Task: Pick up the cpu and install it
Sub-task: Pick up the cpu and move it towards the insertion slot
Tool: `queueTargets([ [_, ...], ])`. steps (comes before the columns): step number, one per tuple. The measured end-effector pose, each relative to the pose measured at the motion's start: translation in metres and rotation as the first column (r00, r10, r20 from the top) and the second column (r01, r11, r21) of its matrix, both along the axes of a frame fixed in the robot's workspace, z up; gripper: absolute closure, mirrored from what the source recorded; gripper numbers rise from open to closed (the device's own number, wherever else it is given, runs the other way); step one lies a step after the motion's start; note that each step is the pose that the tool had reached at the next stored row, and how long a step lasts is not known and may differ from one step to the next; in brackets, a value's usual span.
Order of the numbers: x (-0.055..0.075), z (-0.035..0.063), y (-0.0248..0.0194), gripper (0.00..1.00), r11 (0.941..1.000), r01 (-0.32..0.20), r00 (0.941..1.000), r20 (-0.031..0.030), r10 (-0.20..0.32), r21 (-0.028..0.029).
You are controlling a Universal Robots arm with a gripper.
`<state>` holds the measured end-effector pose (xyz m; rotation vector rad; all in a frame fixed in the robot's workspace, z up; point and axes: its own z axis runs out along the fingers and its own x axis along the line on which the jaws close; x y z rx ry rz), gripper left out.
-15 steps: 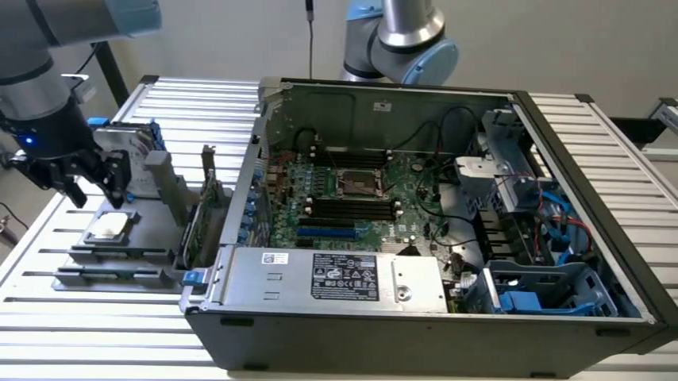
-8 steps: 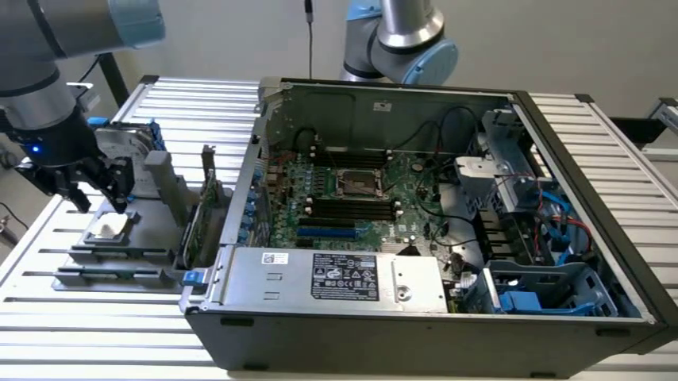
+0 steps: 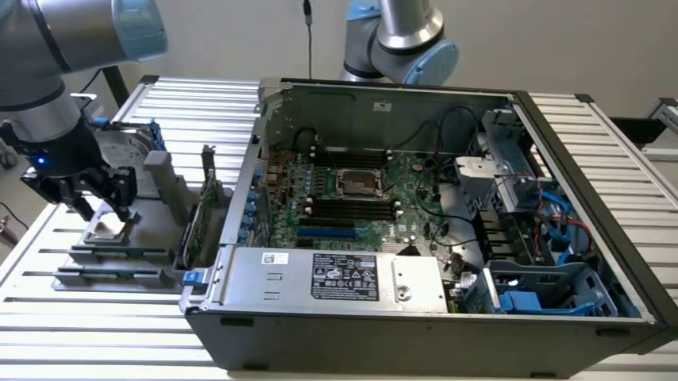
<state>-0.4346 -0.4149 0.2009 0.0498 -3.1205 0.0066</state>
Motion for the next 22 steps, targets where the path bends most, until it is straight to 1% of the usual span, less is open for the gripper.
queueTargets([
  [12, 0.001, -0.0046, -0.0042, 0.40, 1.0000, 0.000, 1.0000, -0.0034, 0.000, -0.0001],
  [22, 0.002, -0.0109, -0.0048, 0.40, 1.0000, 0.000, 1.0000, -0.0036, 0.000, 0.0000],
])
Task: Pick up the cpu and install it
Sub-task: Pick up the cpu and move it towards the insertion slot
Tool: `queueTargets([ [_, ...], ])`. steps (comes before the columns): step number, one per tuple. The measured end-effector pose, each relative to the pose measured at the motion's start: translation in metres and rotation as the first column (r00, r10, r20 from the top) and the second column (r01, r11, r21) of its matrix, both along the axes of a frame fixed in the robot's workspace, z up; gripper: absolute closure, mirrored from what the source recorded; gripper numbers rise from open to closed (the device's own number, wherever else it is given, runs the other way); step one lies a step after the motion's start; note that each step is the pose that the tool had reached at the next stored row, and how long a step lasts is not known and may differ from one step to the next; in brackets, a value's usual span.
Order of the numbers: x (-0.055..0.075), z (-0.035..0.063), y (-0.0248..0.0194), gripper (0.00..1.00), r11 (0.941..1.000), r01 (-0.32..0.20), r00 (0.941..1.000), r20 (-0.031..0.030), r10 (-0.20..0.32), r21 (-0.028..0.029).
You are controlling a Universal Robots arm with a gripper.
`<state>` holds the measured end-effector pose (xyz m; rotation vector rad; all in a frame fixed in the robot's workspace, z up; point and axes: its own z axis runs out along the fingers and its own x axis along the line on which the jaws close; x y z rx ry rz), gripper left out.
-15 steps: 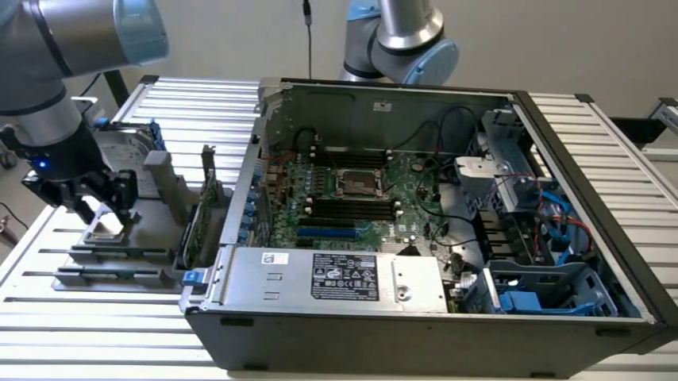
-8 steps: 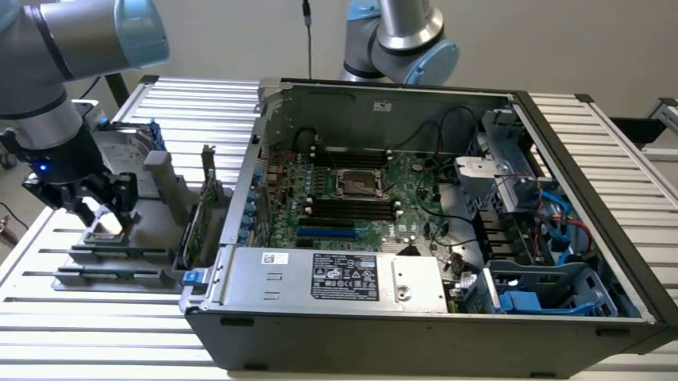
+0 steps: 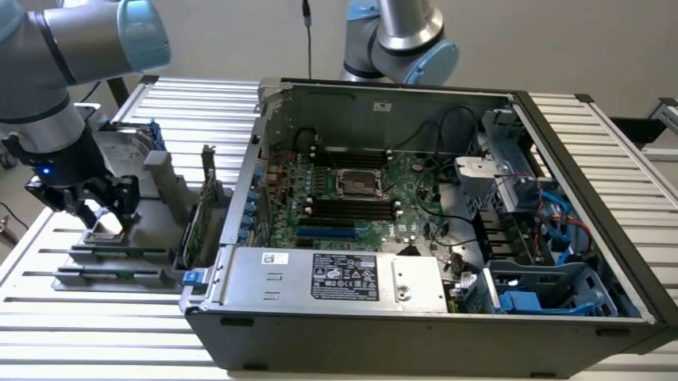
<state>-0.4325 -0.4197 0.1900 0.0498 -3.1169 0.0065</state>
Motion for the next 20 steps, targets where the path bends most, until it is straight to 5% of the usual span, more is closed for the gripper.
queueTargets([
  [20, 0.0000, -0.0052, -0.0001, 0.40, 0.9999, 0.010, 0.9999, -0.0029, -0.010, 0.0000],
])
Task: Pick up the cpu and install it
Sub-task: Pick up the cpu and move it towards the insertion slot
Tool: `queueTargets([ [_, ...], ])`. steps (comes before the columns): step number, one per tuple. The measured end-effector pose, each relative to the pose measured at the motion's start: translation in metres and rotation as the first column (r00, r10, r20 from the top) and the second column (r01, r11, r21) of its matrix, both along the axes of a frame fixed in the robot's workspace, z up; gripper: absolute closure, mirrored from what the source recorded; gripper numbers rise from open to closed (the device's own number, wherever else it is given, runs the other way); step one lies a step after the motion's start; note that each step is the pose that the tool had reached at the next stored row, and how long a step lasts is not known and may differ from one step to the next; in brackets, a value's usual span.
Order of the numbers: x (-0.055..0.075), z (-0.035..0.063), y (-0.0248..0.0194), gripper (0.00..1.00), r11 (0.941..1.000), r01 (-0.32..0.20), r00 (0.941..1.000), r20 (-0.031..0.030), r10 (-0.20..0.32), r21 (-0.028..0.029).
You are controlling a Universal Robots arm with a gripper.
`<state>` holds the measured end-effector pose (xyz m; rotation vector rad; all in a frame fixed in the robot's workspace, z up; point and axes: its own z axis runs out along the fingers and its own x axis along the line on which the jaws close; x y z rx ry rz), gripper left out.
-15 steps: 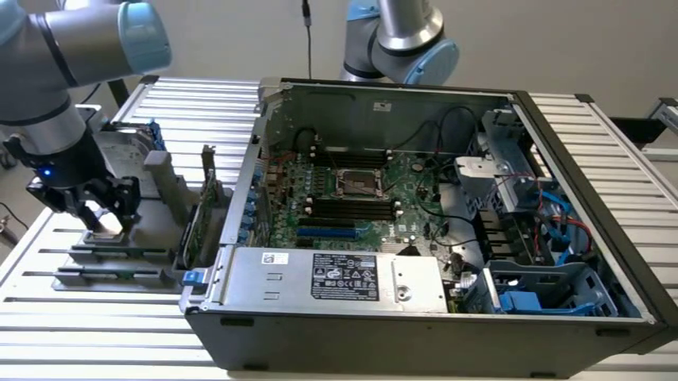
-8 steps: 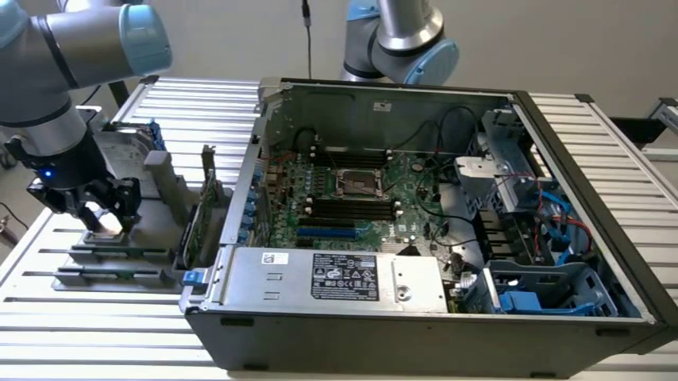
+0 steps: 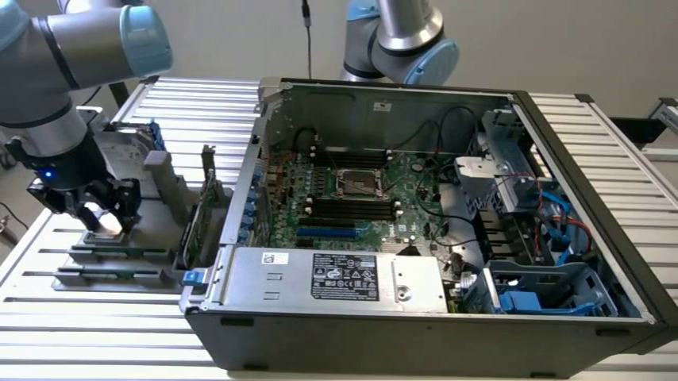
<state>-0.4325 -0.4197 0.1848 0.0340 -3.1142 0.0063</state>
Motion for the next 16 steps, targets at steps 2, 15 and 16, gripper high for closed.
queueTargets([
  [2, 0.0000, -0.0001, 0.0000, 0.40, 1.0000, 0.002, 1.0000, -0.0001, -0.002, 0.0000],
  [15, 0.0000, -0.0003, 0.0000, 0.45, 1.0000, 0.006, 1.0000, -0.0009, -0.006, 0.0008],
  [16, 0.0000, -0.0003, 0.0000, 0.45, 1.0000, 0.007, 1.0000, -0.0010, -0.007, 0.0010],
])
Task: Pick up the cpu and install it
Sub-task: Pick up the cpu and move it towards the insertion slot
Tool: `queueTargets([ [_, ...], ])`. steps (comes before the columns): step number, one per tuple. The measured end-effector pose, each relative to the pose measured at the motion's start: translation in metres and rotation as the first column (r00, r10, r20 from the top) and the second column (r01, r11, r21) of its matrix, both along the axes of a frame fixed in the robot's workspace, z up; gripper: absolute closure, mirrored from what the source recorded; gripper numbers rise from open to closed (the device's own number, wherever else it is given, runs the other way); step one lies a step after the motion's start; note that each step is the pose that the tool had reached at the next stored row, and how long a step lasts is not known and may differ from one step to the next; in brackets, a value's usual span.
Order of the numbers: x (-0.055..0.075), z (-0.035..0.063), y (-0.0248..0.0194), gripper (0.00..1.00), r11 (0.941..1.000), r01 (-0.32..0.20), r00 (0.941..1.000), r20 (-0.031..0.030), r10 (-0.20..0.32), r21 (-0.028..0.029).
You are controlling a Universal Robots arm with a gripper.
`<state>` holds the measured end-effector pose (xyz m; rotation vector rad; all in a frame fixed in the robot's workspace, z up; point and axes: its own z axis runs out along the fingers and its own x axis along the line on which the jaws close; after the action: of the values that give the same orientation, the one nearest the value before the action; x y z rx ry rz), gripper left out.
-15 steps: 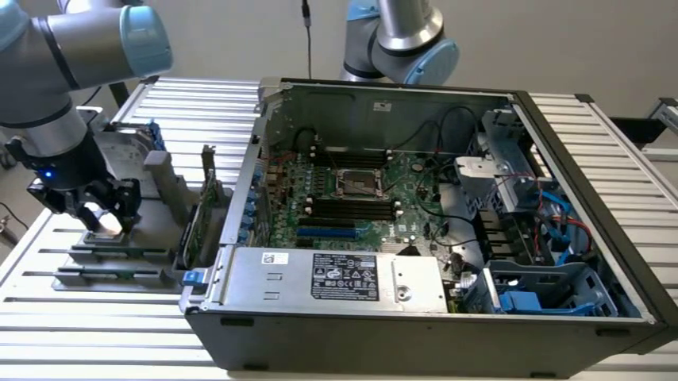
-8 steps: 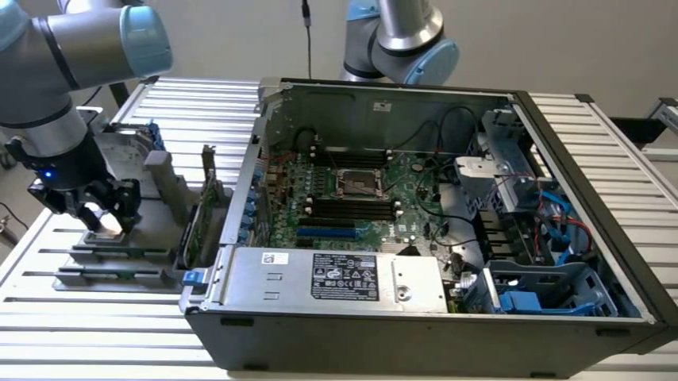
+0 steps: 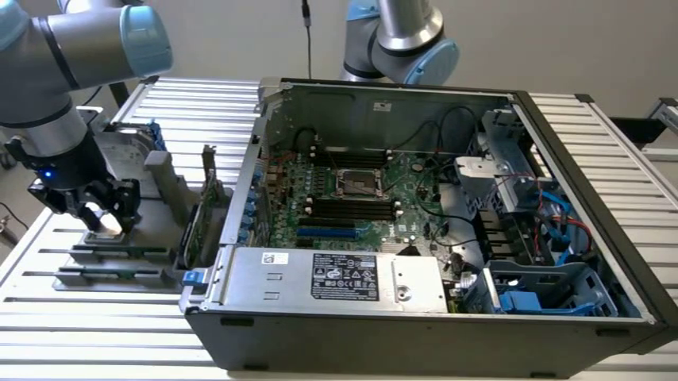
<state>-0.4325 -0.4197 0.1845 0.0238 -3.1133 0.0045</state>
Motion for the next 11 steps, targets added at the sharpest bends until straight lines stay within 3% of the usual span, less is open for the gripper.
queueTargets([
  [11, 0.0000, 0.0018, 0.0000, 0.46, 1.0000, 0.000, 1.0000, -0.0006, 0.000, 0.0054],
])
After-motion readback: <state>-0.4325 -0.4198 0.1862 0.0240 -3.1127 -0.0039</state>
